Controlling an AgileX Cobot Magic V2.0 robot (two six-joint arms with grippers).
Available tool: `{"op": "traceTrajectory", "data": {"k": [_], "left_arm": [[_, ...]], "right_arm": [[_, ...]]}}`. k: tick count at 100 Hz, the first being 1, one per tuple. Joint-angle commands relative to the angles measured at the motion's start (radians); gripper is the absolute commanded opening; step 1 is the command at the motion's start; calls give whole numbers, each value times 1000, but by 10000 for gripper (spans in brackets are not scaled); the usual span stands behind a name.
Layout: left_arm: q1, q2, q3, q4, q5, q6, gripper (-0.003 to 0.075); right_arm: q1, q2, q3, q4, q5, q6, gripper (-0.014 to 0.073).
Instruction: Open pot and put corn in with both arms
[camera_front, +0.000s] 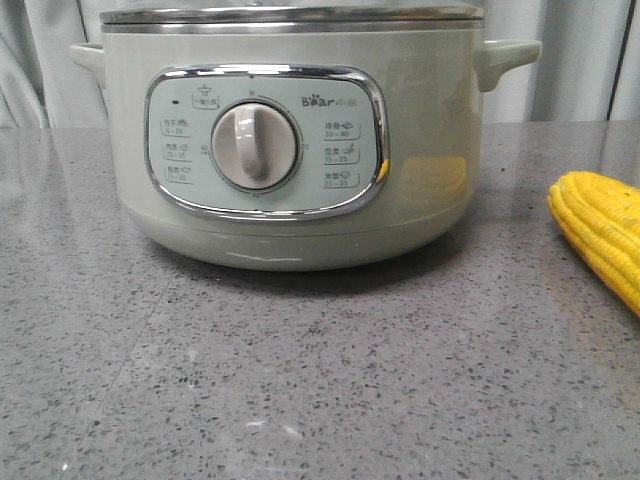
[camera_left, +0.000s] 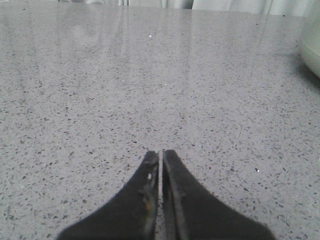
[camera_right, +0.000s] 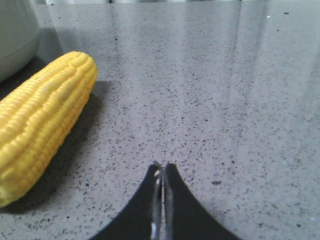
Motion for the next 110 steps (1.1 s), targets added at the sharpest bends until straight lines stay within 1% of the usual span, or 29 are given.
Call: {"op": "traceTrajectory", "data": {"k": [1, 85, 99, 110], "left_arm": [[-7, -29, 22, -9, -46, -6, -20], [-7, -29, 22, -9, -46, -6, -20], [-7, -29, 22, 0, -58, -6, -20], [-7, -29, 22, 1, -93, -6, -20]], "right_arm": [[-7, -23, 18, -4, -16, -4, -64], [-7, -23, 18, -4, -16, -4, -64], [-7, -23, 18, 0, -40, -4, -64], [-7, -23, 18, 0, -100, -4, -64]]}}
